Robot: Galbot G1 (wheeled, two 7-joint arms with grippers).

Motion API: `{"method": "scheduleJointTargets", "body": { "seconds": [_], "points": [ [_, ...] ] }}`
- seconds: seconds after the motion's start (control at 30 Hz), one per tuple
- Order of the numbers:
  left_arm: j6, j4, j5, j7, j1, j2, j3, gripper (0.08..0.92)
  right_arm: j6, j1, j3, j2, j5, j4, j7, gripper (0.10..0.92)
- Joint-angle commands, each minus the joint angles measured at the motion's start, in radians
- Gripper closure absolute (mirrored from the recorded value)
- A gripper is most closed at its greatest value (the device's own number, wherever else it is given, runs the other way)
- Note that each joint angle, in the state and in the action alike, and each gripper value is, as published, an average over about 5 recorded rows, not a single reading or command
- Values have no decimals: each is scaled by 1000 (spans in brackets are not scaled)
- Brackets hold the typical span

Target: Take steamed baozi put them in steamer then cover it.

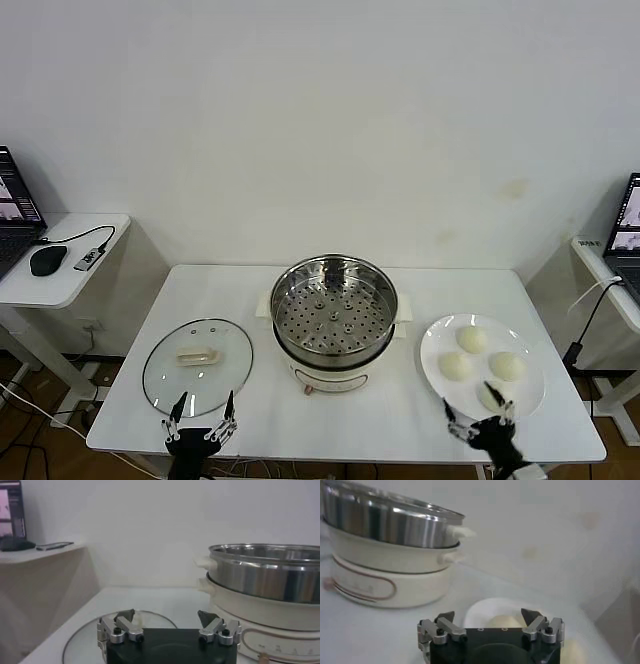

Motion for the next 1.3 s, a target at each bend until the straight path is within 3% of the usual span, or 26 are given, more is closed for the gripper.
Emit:
{"method": "scheduleJointTargets", "body": {
  "seconds": [0.03, 0.3, 0.67, 0.93, 1.3],
  "points": [
    [11, 8, 3, 33, -29, 15, -11, 177, -85, 203, 81, -339, -211, -61, -236, 203],
    [22, 21, 2, 35, -55, 21, -21, 177, -132, 572, -254, -575, -296, -240, -593, 203],
    [30, 13, -29, 62, -56, 32, -31, 177, -164, 1197, -947, -598, -160, -529, -820, 203],
    [42, 12, -37, 74, -61, 38, -34, 177, -153, 1376, -1182, -541, -117, -661, -893, 203],
    [34, 23, -9, 72, -68, 50, -57, 177, -145, 1425, -1247, -383, -135, -800, -875, 203]
  ]
}}
